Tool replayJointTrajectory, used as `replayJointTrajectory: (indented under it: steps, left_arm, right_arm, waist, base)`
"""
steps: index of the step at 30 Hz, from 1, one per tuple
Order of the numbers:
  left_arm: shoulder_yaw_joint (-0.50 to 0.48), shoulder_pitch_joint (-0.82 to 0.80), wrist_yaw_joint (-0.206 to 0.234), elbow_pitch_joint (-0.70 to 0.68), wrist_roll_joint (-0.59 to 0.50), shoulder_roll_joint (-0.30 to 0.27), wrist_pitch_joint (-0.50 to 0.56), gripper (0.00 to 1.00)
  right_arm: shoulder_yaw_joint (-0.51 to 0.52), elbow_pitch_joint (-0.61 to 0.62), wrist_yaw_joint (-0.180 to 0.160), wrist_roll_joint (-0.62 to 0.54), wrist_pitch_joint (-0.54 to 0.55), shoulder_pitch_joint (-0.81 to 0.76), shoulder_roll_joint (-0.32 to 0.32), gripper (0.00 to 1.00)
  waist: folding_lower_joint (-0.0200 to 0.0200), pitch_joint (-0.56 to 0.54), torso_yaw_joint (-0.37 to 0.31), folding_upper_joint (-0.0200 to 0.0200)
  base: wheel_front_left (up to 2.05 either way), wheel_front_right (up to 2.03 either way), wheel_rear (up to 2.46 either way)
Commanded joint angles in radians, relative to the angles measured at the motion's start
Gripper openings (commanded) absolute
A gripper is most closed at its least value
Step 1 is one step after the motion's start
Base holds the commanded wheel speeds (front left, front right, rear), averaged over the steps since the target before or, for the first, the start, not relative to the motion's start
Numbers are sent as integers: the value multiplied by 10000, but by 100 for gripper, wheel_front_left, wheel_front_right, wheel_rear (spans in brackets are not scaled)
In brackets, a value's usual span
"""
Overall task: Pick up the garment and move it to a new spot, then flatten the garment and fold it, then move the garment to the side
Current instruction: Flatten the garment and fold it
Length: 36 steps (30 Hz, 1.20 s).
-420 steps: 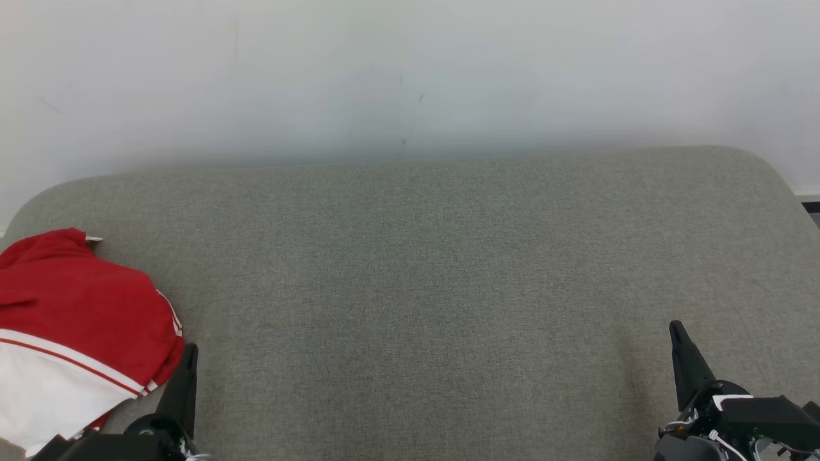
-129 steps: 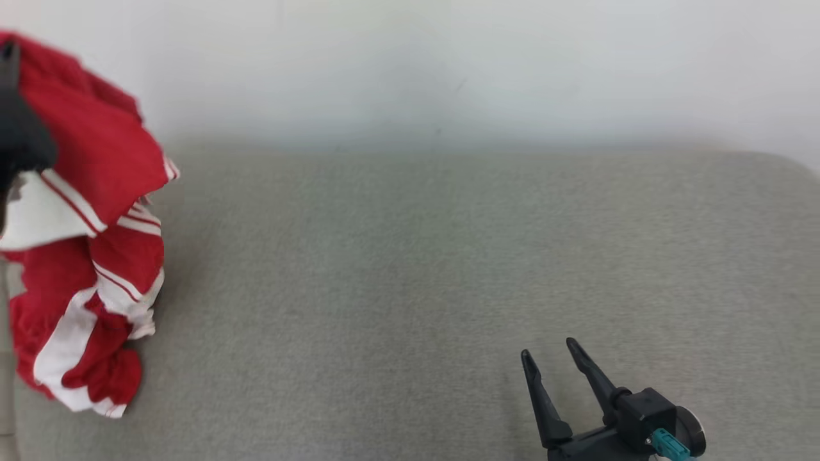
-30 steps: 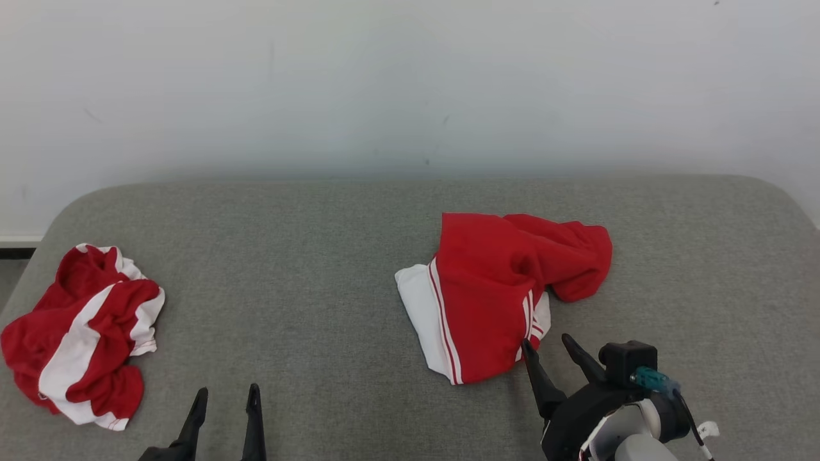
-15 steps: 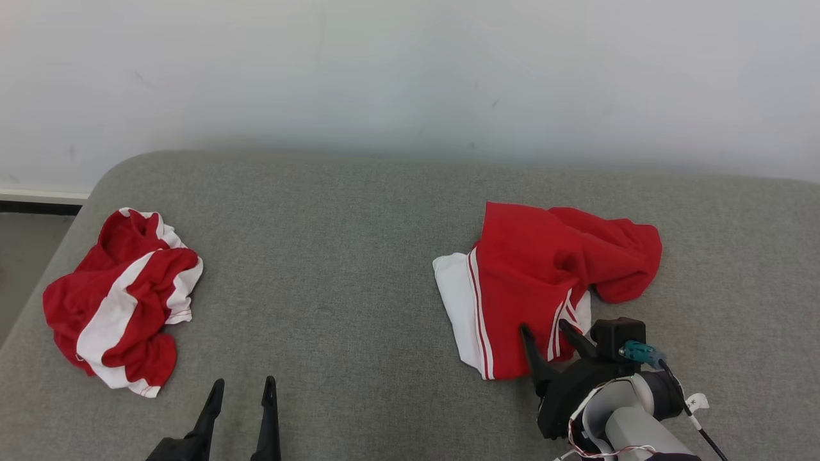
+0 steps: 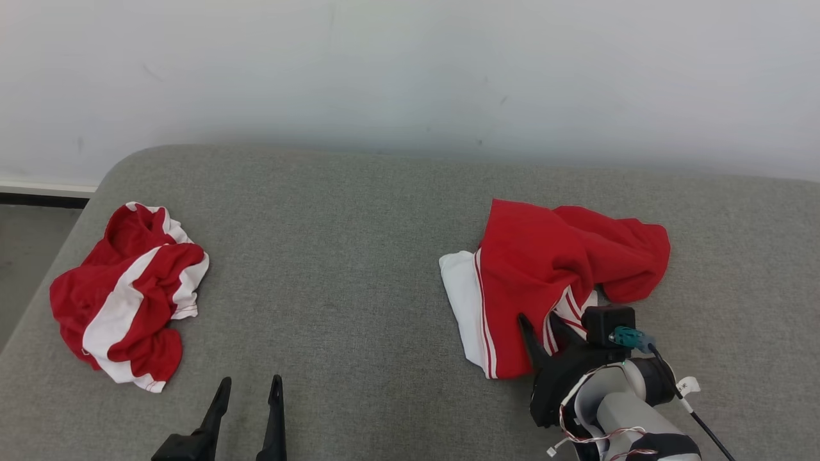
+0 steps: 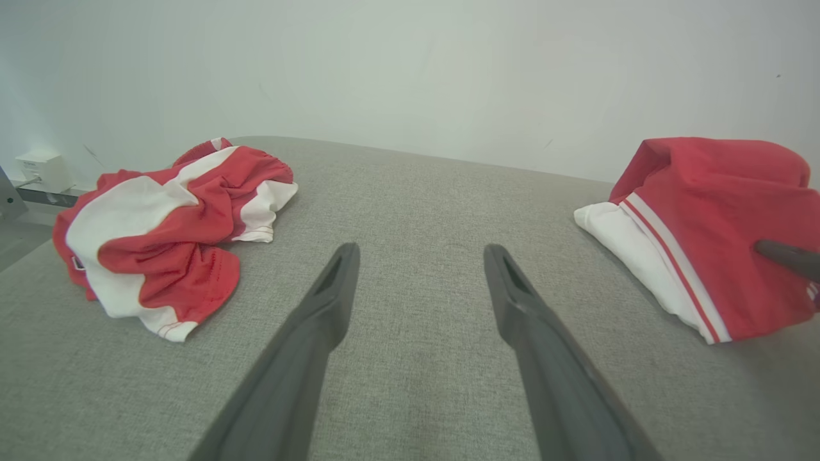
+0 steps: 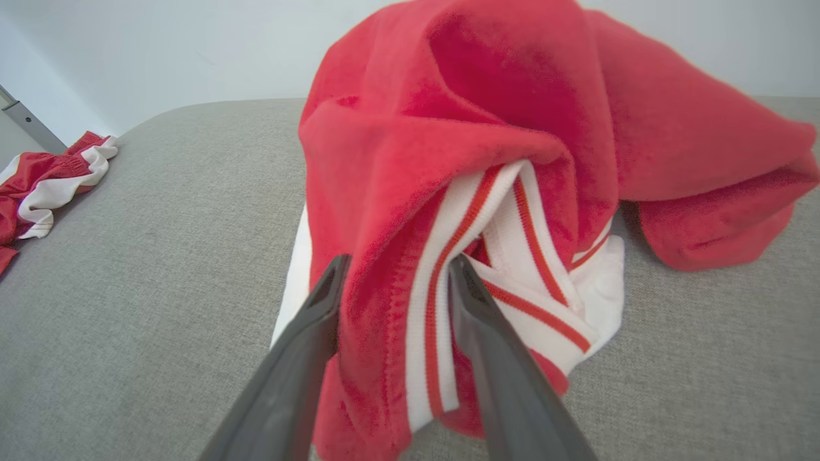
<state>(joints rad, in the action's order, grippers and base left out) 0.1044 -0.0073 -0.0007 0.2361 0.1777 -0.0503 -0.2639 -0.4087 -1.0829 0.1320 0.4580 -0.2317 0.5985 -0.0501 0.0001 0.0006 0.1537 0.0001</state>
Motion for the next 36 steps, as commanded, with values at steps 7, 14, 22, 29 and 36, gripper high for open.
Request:
replayJointTrajectory:
  steps: [7,14,22,29,36]
  left_arm:
    - [-5,-66,8,76,56,-2,-9,100]
    - [-251,61,93,-42,75,1,-9,100]
    - [-205,-51,198,-147,230,-4,-9,100]
    - [-151,-16,252,-174,287,-2,-9,100]
    - [-199,-133,273,-243,311,-2,-9,100]
  right_arm:
    - [-851,465,-25,595,-184,396,-1,0]
    - [-2605,2569,-25,2144,-49,1501,-3,0]
    - [-4098,3811,-25,3575,145,4054,5,0]
    - [-4001,3771,-25,5072,-258,5723,-9,0]
    - [-2523,1950,-25,5030,-321,5480,-7,0]
  waist:
    - [-1,-25,50,-1]
    - [-1,-77,-234,-1]
    - [-1,-26,-344,-1]
    - [-1,4,-374,-1]
    - [-1,256,-657,-1]
  base:
    - [0,0,0]
    - [0,0,0]
    - [0,0,0]
    - [0,0,0]
    - [0,0,0]
